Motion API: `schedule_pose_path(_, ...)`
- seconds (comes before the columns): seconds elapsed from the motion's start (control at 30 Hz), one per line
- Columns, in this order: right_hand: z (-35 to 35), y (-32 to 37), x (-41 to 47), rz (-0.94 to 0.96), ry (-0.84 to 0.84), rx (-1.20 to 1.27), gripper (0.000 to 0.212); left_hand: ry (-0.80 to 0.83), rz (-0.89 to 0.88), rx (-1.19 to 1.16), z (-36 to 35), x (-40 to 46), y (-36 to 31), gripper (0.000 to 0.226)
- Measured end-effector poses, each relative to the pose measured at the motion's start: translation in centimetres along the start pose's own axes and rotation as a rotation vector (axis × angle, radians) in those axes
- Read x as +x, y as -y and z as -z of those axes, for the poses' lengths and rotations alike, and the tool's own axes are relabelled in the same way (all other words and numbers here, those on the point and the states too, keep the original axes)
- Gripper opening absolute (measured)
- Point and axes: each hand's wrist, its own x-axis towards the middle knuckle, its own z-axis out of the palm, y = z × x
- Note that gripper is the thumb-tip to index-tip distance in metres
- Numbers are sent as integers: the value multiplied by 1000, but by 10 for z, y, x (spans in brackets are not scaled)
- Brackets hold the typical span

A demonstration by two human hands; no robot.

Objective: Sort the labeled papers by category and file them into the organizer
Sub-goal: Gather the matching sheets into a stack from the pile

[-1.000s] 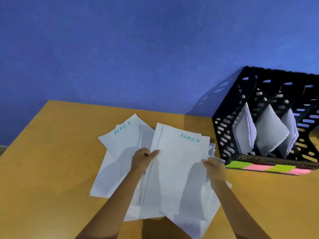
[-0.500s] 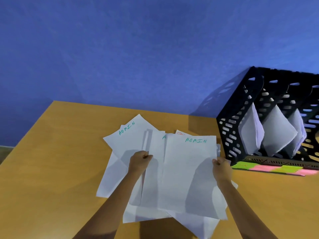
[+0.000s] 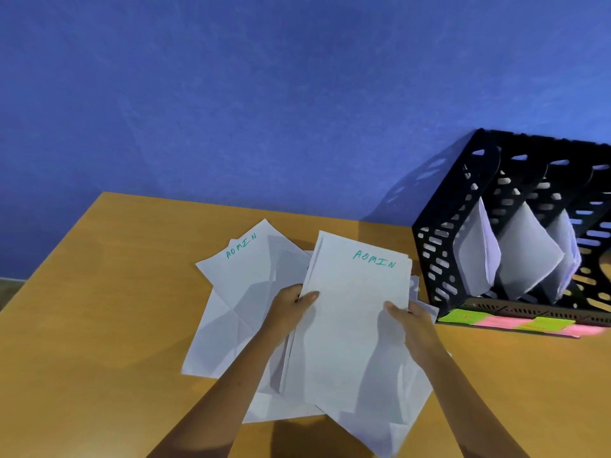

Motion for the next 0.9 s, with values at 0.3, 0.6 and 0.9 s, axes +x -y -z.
schedule_pose_path(0.3,34,-11,9,-52,-298,-510,29,-407,277,372,34,24,13,46)
schedule_pose_path(0.6,6,-9,3,32,-249,-465,25,-332,95,255,28,13,19,48)
schedule_pose_path(0.9,-58,-6,-11,31,-115,-292,37,-236,7,-63,29,-4,9,10)
